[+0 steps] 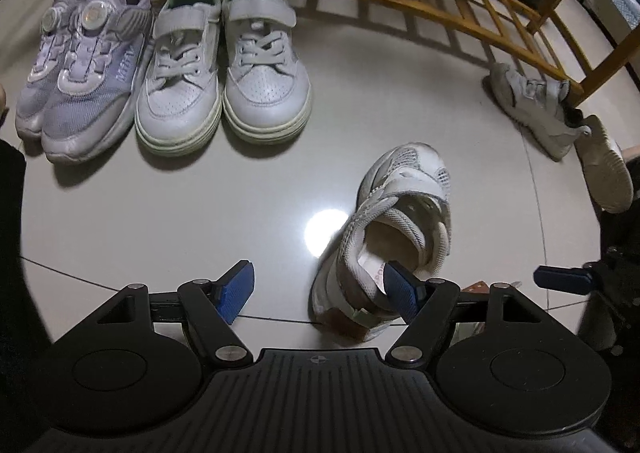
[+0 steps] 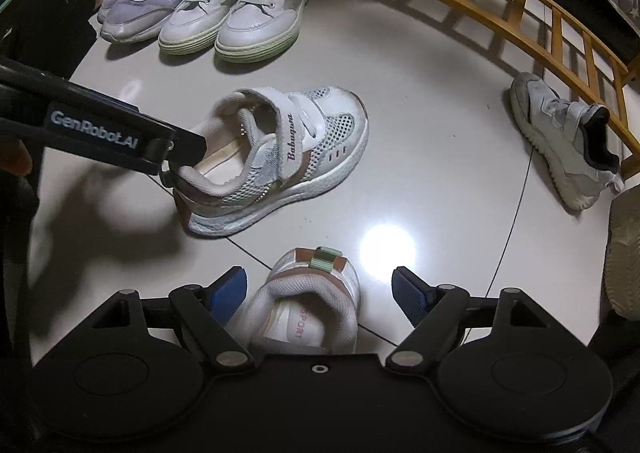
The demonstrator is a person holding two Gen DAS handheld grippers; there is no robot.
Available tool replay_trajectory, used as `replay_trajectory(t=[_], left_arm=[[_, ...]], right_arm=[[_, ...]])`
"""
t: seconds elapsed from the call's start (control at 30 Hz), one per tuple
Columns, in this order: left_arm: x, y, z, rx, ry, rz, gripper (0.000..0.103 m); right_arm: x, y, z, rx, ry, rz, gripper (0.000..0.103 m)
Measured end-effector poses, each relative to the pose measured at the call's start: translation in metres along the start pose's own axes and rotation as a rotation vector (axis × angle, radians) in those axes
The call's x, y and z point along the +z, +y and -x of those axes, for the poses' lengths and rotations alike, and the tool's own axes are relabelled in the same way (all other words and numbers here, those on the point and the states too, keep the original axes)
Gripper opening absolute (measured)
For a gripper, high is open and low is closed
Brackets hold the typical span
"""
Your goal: Organize scattered shoes
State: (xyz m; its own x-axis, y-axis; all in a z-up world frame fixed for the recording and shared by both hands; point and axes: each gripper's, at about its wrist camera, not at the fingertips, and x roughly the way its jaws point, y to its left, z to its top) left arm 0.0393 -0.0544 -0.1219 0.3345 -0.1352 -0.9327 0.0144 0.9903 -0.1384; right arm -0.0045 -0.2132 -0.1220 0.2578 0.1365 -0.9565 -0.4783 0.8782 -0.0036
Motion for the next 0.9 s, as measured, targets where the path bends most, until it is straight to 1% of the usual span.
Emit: replay_trajectory(t=[0.03, 0.1, 0.13, 0.2, 0.27, 0.33, 0.37, 0.43, 0.53, 0.73, 0.83, 0.9], left_arm=[[0.001, 0.001, -0.002, -0.001, 0.006, 0.008, 0.071], [0.001, 0.001, -0.005, -0.005, 0.015, 0.017, 0.066], [0.002, 0.001, -0.007, -0.008, 0.028, 0.023, 0.061], [0.002, 0.001, -0.009, -0.017, 0.045, 0.029, 0.051], [0.002, 0.001, -0.01, -0.046, 0.053, 0.033, 0.032], [0.001, 0.002, -0.008, -0.063, 0.057, 0.028, 0.024], [0.001, 0.002, -0.007, -0.064, 0.056, 0.013, 0.021], [-0.001, 0.001, -0.004, -0.041, 0.044, -0.042, 0.018], [-0.005, 0.005, 0.002, 0.0, 0.029, -0.128, 0.017], [-0.007, 0.02, 0.008, 0.027, 0.028, -0.189, 0.016], [-0.007, 0.026, 0.011, 0.049, 0.026, -0.249, 0.015], [-0.007, 0.03, 0.013, 0.053, 0.026, -0.264, 0.015]], right_arm=[[0.0, 0.0, 0.0, 0.0, 0.0, -0.002, 0.082], [0.001, -0.001, 0.0, -0.001, 0.0, -0.006, 0.082], [0.001, -0.002, 0.0, -0.002, 0.0, -0.008, 0.082], [0.002, -0.003, 0.001, 0.0, -0.003, -0.012, 0.082], [0.003, -0.003, 0.002, 0.004, -0.007, -0.014, 0.082], [0.004, -0.002, 0.003, 0.005, -0.013, -0.015, 0.082], [0.004, -0.002, 0.004, 0.008, -0.016, -0.015, 0.082], [0.005, -0.002, 0.005, 0.014, -0.021, -0.013, 0.082], [0.006, -0.002, 0.007, 0.025, -0.035, -0.009, 0.083], [0.016, 0.007, 0.004, 0.06, -0.047, 0.01, 0.084], [0.024, 0.018, 0.001, 0.086, -0.054, 0.039, 0.084], [0.031, 0.027, -0.002, 0.1, -0.062, 0.066, 0.084]])
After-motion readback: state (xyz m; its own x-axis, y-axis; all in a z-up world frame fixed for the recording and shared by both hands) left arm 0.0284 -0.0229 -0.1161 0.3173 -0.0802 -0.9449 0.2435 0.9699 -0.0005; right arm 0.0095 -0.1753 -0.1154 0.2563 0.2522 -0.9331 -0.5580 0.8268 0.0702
